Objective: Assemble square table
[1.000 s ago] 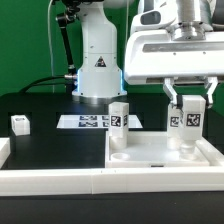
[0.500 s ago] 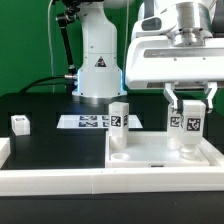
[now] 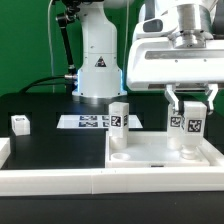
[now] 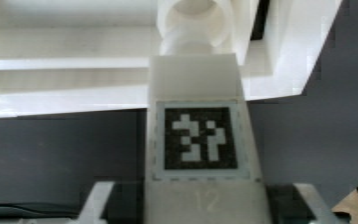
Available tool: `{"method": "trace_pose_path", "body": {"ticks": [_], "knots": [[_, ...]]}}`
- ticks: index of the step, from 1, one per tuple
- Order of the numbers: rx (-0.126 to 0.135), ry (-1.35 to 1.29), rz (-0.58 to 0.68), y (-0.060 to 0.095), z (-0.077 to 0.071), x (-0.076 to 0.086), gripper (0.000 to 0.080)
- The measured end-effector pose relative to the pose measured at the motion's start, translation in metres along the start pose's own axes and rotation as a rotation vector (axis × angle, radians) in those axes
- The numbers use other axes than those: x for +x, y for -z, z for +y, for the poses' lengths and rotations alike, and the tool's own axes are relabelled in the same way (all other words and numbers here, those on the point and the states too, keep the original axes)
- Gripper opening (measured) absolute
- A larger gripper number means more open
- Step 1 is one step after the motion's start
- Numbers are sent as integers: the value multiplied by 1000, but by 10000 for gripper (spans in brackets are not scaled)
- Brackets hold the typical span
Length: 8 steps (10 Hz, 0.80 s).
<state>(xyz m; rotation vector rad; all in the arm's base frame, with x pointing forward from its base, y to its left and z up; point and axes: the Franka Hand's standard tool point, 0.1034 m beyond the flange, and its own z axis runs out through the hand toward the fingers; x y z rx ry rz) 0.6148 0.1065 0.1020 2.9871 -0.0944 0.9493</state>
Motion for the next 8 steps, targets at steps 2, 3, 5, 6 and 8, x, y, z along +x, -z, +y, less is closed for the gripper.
{"method": "trace_pose_path", "body": {"ticks": [2, 3, 5, 6, 8], "knots": [[0, 6, -7, -3, -2, -5, 292], [-1, 8, -10, -4, -2, -6, 292], [-1, 11, -13, -5, -2, -8, 292], [-2, 13, -10, -6, -2, -9, 292], [-5, 18, -13, -10, -2, -15, 292]]}}
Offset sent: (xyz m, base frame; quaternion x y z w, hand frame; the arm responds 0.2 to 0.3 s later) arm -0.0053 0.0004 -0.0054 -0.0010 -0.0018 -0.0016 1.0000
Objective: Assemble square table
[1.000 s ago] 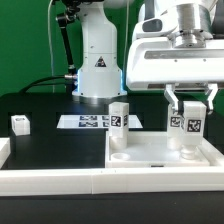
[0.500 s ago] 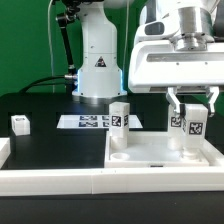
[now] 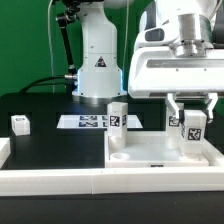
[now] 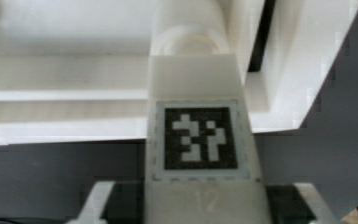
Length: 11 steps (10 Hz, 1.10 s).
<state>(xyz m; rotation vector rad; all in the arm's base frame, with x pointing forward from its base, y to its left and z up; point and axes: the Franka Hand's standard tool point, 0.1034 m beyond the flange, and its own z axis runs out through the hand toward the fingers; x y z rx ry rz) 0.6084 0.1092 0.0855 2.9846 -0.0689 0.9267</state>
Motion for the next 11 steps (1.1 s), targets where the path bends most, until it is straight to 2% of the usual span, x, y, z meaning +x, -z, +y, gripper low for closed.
{"method": "trace_pose_path", "body": {"ticks": [7, 8, 9, 10, 11], "knots": [[1, 20, 21, -2, -1, 0, 292], [1, 23, 21, -2, -1, 0, 464], [1, 25, 21, -2, -1, 0, 591], [0, 28, 21, -2, -1, 0, 591], [0, 32, 21, -2, -1, 0, 637]]}}
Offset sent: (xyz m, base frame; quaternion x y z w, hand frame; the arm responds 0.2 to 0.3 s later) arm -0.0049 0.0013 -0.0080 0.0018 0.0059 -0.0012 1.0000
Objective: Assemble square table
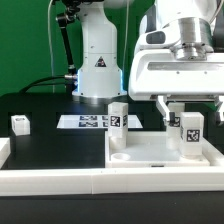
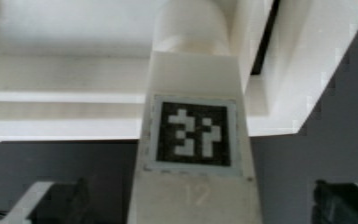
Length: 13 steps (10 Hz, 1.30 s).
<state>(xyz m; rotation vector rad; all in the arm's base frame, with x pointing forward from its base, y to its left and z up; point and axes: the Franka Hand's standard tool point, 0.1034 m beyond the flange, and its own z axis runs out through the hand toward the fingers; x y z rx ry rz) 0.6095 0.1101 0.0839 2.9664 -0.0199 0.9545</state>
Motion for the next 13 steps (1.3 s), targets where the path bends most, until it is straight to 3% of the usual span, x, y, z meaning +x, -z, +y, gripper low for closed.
{"method": "trace_pose_path", "body": {"ticks": [4, 8, 13], "knots": [[0, 15, -2, 0, 0, 0, 649], [2, 18, -56, 9, 7, 14, 649], [8, -18, -418, 1, 16, 12, 649]]}}
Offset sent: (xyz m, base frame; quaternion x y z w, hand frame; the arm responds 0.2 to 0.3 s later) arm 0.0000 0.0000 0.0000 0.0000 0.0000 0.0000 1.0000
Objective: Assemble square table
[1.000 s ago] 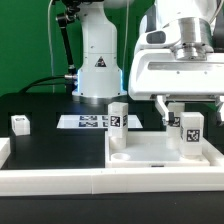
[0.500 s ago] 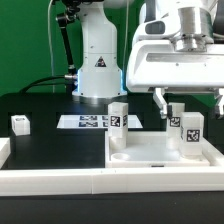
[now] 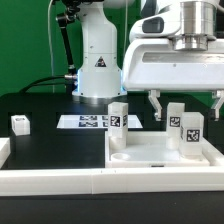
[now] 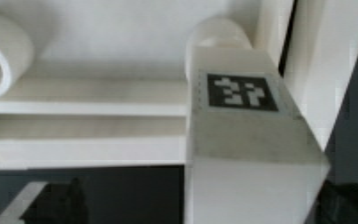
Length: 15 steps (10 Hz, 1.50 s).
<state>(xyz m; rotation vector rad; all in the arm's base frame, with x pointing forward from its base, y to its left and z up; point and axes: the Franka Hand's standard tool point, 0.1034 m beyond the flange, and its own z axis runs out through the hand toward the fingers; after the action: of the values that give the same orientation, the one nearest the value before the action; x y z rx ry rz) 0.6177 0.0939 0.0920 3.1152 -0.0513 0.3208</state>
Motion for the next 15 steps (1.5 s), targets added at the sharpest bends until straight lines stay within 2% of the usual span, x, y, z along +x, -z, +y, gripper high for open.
{"method": "trace_pose_path", "body": {"ticks": [2, 6, 10, 12, 14, 15], "knots": [[5, -10, -111, 1, 0, 1, 649], [17, 10, -81, -3, -15, 0, 649], [15, -2, -81, -5, -5, 2, 649], [14, -14, -81, -5, -5, 2, 649], [14, -15, -81, -5, -5, 2, 404], [14, -29, -81, -5, -5, 2, 404]]}}
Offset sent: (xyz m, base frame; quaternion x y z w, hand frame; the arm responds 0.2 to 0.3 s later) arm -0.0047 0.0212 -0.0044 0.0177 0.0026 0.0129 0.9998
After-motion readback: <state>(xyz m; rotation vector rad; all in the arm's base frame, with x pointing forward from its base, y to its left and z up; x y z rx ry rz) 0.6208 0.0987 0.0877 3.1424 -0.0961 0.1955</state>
